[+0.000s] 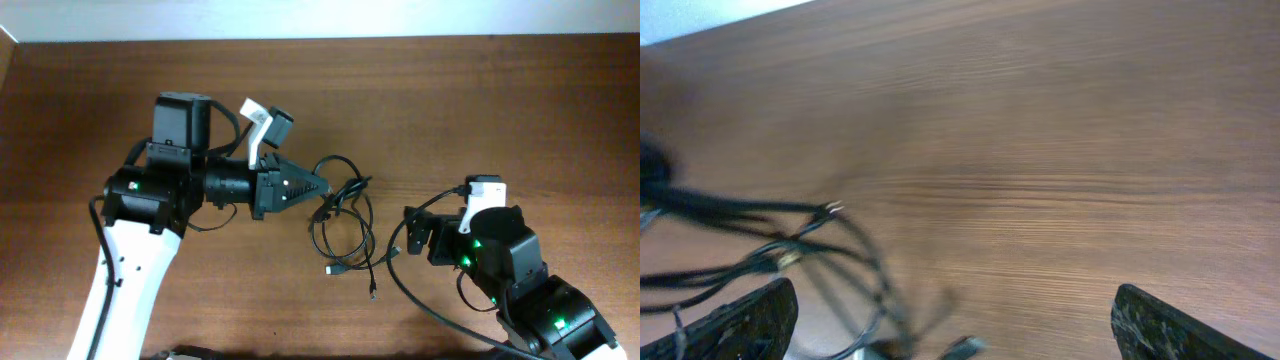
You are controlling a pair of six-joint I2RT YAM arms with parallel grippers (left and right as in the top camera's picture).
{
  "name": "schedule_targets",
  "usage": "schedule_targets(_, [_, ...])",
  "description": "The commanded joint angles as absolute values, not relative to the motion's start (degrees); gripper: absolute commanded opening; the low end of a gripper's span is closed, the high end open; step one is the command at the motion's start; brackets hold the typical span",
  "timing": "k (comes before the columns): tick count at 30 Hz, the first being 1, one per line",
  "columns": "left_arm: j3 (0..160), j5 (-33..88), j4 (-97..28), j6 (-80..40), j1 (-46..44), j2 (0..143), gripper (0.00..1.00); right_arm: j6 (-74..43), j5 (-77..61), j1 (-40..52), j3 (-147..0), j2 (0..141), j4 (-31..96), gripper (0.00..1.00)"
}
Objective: Untangle cables
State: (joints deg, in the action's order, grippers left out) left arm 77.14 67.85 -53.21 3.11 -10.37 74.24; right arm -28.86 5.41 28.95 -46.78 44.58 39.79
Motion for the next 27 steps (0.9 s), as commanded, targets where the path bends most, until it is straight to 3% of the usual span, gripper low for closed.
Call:
schedule_targets(1, [78.04,69.17,-53.06,11.88,-12.64,72.84,0.0,-25.71,-3.53,28.86,-46.94,44.51,37.34,0.99])
schedule_targets(5, [78.04,68.27,-53.06,20.97,-15.4,72.84,0.0,-25.96,-10.63,28.86,-46.94,44.51,33.34,0.99])
schedule_targets(9, [78.04,64.82,-53.74,20.95,-15.4,72.84,0.0,-24.29,-12.1,28.86,-46.94,44.51,32.4,0.99])
schedule_targets(13, [78.04,64.82,-56.77,22.85,-15.42,72.84,0.0,-6.61,-12.38,28.86,-46.94,44.51,37.98,1.0])
schedule_targets(17, [78.04,64.82,-57.56,22.9,-18.17,72.84,0.0,15.18,-15.0,28.86,-46.94,44.51,35.77,1.0])
schedule_targets(20, [78.04,63.57,-57.52,22.9,-21.1,72.84,0.0,24.32,-15.53,28.86,-46.94,44.51,31.88,0.97])
schedule_targets(21, [78.04,62.65,-57.56,22.87,-21.67,72.84,0.0,27.94,-16.8,28.86,-46.94,44.51,31.51,0.82])
schedule_targets(22, [78.04,62.72,-57.54,22.87,-21.71,72.84,0.0,28.51,-16.97,28.86,-46.94,44.53,31.51,0.6])
schedule_targets(24, [78.04,64.18,-57.56,22.87,-21.76,72.84,0.0,28.53,-16.97,28.86,-46.94,44.88,31.79,0.42])
schedule_targets(25, [78.04,66.0,-57.56,22.87,-21.76,72.84,0.0,28.53,-16.99,28.86,-46.94,45.17,31.7,0.39])
schedule_targets(26, [78.04,66.39,-57.54,22.9,-21.76,72.84,0.0,28.53,-16.99,28.86,-46.94,45.5,31.68,0.18])
schedule_targets(27, [78.04,66.15,-57.54,22.87,-21.76,72.84,0.0,28.53,-17.61,28.86,-46.94,45.67,31.7,0.1])
